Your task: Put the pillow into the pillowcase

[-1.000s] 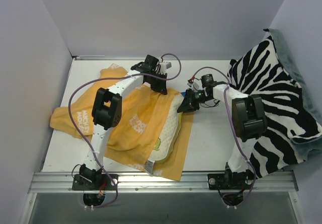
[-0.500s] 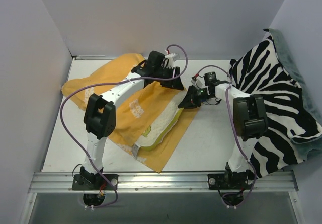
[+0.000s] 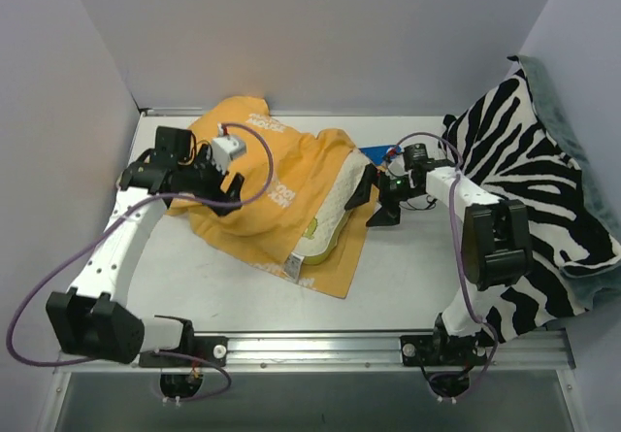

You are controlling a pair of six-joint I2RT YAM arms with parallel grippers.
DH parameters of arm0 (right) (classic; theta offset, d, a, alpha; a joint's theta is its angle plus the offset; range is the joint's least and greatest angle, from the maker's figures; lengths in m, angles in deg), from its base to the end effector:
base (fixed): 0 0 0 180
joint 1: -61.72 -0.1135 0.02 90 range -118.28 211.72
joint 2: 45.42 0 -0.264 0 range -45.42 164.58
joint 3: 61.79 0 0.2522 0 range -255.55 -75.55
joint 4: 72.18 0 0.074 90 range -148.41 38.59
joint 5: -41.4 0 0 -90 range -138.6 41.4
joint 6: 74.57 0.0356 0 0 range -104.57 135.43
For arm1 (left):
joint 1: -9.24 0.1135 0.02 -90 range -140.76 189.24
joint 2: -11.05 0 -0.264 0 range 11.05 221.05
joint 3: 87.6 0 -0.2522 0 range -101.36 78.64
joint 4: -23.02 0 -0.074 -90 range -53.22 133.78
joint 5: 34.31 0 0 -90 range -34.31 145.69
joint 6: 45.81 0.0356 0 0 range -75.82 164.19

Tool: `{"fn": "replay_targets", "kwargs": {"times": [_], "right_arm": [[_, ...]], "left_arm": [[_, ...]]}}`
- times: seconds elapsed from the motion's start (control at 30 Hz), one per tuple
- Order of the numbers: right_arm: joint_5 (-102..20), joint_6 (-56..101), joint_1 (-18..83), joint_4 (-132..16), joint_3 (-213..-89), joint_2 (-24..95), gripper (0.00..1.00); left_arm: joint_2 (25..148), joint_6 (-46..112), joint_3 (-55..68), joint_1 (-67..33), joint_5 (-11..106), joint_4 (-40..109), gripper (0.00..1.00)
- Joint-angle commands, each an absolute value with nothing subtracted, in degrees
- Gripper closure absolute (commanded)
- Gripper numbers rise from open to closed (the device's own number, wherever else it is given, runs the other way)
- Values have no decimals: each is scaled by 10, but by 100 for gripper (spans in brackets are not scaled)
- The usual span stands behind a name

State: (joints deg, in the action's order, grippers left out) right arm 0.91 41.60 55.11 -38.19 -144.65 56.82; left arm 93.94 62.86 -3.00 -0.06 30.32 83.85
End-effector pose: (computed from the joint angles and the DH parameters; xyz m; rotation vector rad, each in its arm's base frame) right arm 0.3662 0.0697 0.2099 0.0479 2.4889 1.3185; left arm 0.2977 -0.0642 0.3508 0.7625 2.2293 -0.4536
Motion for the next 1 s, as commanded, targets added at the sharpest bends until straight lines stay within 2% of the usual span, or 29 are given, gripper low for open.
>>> {"fn": "replay_targets", "kwargs": {"times": [0.0,0.13,0.27,0.37,0.4,0.47,0.5,0.57,0.6,0.67,0.7,0.77,0.8,0.83,0.87,0.9,0.97], "right_arm": [[23,424,484,-358,-1394,534,3],[49,446,449,-381,-1387,577,8],[66,478,432,-410,-1403,615,10],[78,499,427,-429,-1424,644,20],[87,502,427,-433,-1429,649,34],[95,511,428,-448,-1433,654,49],[105,514,428,-452,-1433,653,61],[118,523,429,-466,-1432,650,70],[126,527,429,-471,-1431,648,80],[149,558,429,-501,-1424,642,90],[157,571,429,-515,-1422,640,99],[180,600,427,-568,-1411,631,100],[187,647,426,-597,-1405,630,100],[201,676,426,-668,-1389,623,100],[203,715,424,-709,-1379,620,100],[202,791,424,-752,-1368,613,100],[193,890,421,-915,-1339,614,100]], "left_arm": [[836,884,120,-24,280,977,11],[779,1002,256,-38,302,953,11],[790,1091,319,-46,328,895,11],[835,1146,347,-52,363,837,10],[847,1157,351,-52,369,791,10],[885,1177,356,-55,378,743,10],[899,1181,354,-60,384,706,10],[935,1203,348,-75,379,682,11],[944,1212,349,-82,381,662,13],[975,1254,350,-103,384,654,16],[985,1265,355,-111,385,640,21],[1012,1285,354,-128,389,628,32],[1020,1284,348,-149,386,640,55],[1025,1284,326,-161,369,660,70],[1025,1285,314,-173,356,682,80],[1019,1282,292,-207,341,726,97],[978,1258,273,-251,289,760,100]]}}
